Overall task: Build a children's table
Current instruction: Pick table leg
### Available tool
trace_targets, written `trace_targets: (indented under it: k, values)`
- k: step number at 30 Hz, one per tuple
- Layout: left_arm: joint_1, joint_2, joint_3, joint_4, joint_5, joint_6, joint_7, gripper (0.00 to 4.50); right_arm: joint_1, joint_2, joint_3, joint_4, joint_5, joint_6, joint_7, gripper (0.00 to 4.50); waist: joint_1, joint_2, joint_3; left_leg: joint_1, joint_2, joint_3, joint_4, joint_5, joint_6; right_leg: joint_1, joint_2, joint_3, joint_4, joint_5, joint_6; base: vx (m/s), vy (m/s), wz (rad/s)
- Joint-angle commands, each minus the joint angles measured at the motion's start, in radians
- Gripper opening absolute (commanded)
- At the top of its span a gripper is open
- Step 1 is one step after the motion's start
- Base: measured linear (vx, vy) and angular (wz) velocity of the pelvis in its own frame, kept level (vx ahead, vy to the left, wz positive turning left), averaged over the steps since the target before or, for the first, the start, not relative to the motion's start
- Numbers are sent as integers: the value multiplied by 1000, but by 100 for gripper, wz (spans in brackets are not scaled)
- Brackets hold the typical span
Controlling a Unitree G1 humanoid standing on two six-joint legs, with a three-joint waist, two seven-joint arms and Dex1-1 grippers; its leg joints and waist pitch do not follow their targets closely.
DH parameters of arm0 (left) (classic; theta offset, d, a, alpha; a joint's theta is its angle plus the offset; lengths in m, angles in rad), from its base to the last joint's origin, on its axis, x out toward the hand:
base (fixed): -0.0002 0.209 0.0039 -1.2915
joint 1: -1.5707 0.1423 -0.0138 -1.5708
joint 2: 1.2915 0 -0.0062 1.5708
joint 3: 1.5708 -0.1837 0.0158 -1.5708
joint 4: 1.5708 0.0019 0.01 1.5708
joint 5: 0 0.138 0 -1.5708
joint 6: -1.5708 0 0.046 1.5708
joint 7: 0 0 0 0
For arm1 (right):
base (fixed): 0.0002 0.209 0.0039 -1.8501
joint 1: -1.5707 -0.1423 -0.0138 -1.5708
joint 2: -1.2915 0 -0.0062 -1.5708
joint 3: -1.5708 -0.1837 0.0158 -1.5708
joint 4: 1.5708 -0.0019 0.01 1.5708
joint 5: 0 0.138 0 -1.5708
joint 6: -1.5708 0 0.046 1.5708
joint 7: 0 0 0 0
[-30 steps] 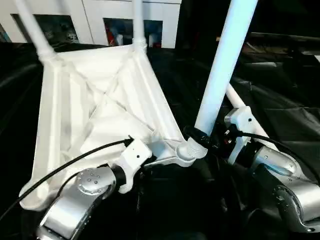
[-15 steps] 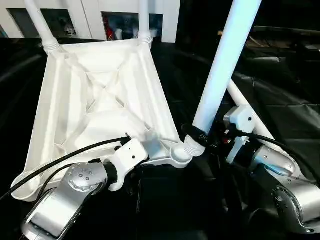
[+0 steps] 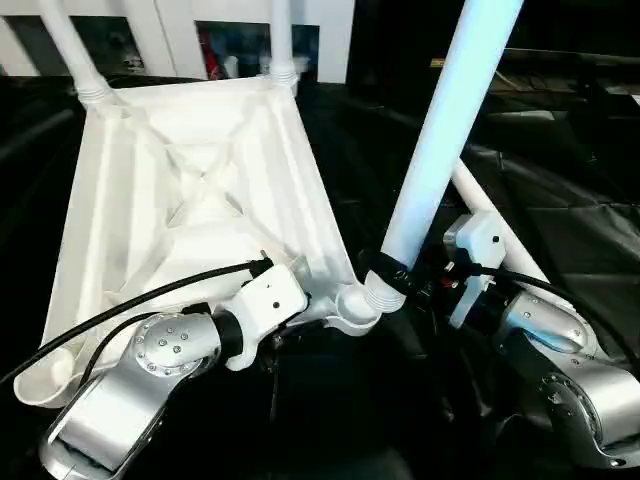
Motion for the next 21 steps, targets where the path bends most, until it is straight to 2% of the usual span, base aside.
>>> trace_targets:
  k: [1,9,10,11,15,17,21]
  values:
    - [-4,19,-4,-16,4,22,-14,191,19,-14,16,11,-21,26,-1,183,1,7,-48,18,71,-28,-83,-88,38,41,-80,47,-67,-88,-246,0,0,0]
    - [4,70,-14,-40,-11,98,-33,191,23,-18,20,9,-21,24,-1,183,2,10,-49,20,70,-28,-83,-81,30,41,-79,46,-63,-70,-257,0,0,0]
    - [9,90,-14,-50,-17,114,-46,191,24,-21,21,12,-23,23,0,183,1,6,-48,19,70,-27,-84,-79,33,41,-79,46,-63,-69,-257,0,0,0]
    - [11,94,-13,-53,-19,117,-48,162,25,-22,22,13,-23,22,1,183,2,6,-48,19,70,-28,-83,-78,33,42,-80,46,-63,-71,-257,0,0,0]
    - [18,96,-9,-61,-26,123,-56,132,25,-24,22,16,-25,21,1,183,1,8,-47,21,71,-27,-83,-82,32,40,-80,46,-64,-81,-258,0,0,0]
    - [16,78,-2,-58,-22,125,-42,117,25,-26,21,18,-25,20,3,183,1,5,-48,20,71,-26,-83,-77,34,41,-80,46,-63,-72,-259,0,0,0]
    - [16,84,-7,-63,-37,138,-56,100,25,-26,22,17,-23,21,3,183,1,5,-49,19,69,-26,-81,-69,40,43,-80,46,-63,-64,-259,0,0,0]
